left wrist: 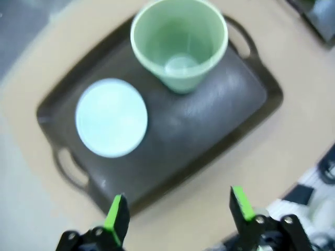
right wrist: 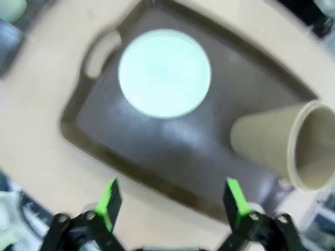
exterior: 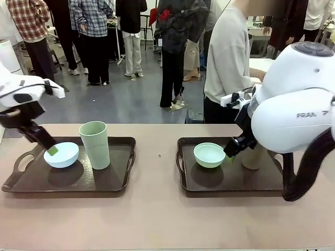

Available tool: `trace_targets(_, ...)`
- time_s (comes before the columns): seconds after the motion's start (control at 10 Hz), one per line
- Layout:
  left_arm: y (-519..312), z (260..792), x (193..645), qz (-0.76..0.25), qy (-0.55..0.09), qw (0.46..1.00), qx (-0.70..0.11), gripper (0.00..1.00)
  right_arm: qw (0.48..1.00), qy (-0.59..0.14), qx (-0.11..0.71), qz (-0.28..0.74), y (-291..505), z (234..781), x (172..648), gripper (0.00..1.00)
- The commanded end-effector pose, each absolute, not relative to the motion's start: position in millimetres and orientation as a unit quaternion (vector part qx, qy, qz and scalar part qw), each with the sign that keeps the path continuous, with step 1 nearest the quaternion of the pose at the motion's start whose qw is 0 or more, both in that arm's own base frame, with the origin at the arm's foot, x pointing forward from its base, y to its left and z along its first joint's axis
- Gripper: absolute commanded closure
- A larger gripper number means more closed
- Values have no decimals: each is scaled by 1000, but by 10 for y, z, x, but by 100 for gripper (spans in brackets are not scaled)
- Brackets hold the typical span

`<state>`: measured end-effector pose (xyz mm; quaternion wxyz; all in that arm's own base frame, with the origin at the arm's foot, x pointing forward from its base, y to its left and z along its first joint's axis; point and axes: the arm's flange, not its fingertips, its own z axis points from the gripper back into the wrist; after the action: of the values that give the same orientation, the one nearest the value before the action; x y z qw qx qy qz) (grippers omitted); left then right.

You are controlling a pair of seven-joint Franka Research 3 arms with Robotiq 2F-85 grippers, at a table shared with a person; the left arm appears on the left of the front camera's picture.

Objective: Set up a tray with a mat and arrange the tableware.
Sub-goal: Pick up the Picnic Bowl and Reusable plastic cup from the Handle tray in front of the human's position and hold them in the air.

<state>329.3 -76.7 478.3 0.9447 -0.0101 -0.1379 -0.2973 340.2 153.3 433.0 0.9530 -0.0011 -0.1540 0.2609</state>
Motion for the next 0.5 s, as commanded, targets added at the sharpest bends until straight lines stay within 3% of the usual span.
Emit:
trace_targets(0.0,-602,4286,2302,-271,-116,955,-16,0,970,-111,-9,216,839,3463,1755,0)
trace_targets(0.1,-614,4310,2282,-260,-125,957,-19,0,974,-101,-27,201,863,3506,1701,0)
trace_targets(0.2,-725,4899,3111,-287,-121,950,-12,0,962,-124,-7,242,1496,4382,3271,0)
trace_targets(0.4,-725,4899,3111,-287,-121,950,-12,0,962,-124,-7,242,1496,4382,3271,0)
